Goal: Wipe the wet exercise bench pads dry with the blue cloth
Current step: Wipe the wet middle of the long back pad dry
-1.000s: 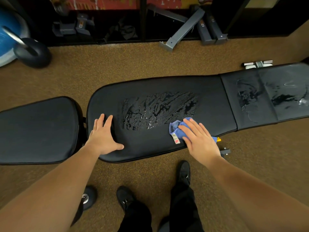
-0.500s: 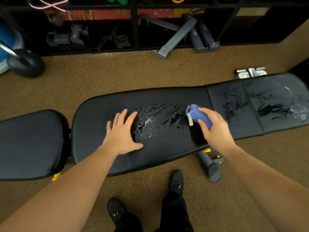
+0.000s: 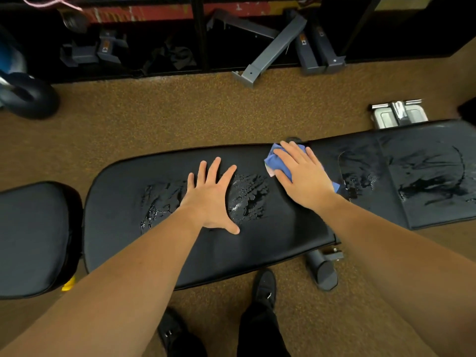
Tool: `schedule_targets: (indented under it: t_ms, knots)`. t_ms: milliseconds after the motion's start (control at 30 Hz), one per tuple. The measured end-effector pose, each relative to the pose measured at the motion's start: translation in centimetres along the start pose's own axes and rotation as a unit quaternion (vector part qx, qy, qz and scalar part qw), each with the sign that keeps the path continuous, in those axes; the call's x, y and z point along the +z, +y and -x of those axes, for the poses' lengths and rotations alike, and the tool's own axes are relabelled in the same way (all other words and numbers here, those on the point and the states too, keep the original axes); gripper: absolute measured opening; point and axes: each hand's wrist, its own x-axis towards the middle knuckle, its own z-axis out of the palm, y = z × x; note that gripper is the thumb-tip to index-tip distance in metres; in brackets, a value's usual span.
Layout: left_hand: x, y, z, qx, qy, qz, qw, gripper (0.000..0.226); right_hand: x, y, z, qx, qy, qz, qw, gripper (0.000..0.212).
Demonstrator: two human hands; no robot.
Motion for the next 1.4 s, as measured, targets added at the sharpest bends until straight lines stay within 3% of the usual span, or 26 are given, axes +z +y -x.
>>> schedule_targets:
  t_ms: [233,633,767,867,967,1033,1067,1133,1233,1333,1400]
  knots:
    - [-0.1,0.3,0.0,-0.002,-0.010,-0.002,1.000,0.159,0.3,-1.8,3.3,-0.053,-0.055,0.007,0.997,0.056]
    - [-0.6,-1.1,1.0,0.022,-0.017,0.013,1.000,0.155,2.6,-6.5,10.3,-0.093,-0.073,0.002,0.993,0.050]
    - [-0.2,-1.7,2.3,0.027,-0.009,0.036,0.999,0.153,2.7,-8.0,11.8,-0.096,-0.067,-0.101,0.988,0.044]
    - [0.3,-2.2,3.1,0.034,0.004,0.059,0.998,0.149,0.7,-9.5,11.6,0.054,-0.029,-0.280,0.958,0.029]
    - [0.5,-2.7,3.1,0.023,0.020,0.088,0.996,0.145,-1.3,-9.8,8.8,0.222,0.080,-0.398,0.887,0.007]
    - [0.4,-2.7,3.0,0.007,0.029,0.115,0.993,0.144,-2.6,-9.0,5.9,0.269,0.127,-0.465,0.834,0.016]
    - [0.3,-2.7,2.9,0.001,0.032,0.126,0.991,0.143,-3.6,-8.5,4.4,0.264,0.147,-0.477,0.826,0.018]
    - [0.2,-2.6,2.7,-0.007,0.037,0.141,0.989,0.141,-6.0,-7.5,2.0,0.208,0.172,-0.439,0.857,0.016]
    - [0.1,-2.4,2.3,-0.015,0.047,0.150,0.987,0.140,-8.0,-5.3,1.3,0.045,0.158,-0.296,0.941,0.019]
    - [0.0,-2.2,1.8,-0.026,0.056,0.156,0.986,0.139,-6.3,-2.9,3.7,-0.068,0.044,-0.119,0.990,0.023]
    - [-0.3,-2.0,1.4,-0.029,0.055,0.158,0.985,0.139,-4.7,-2.0,6.2,-0.106,-0.056,-0.064,0.991,0.028]
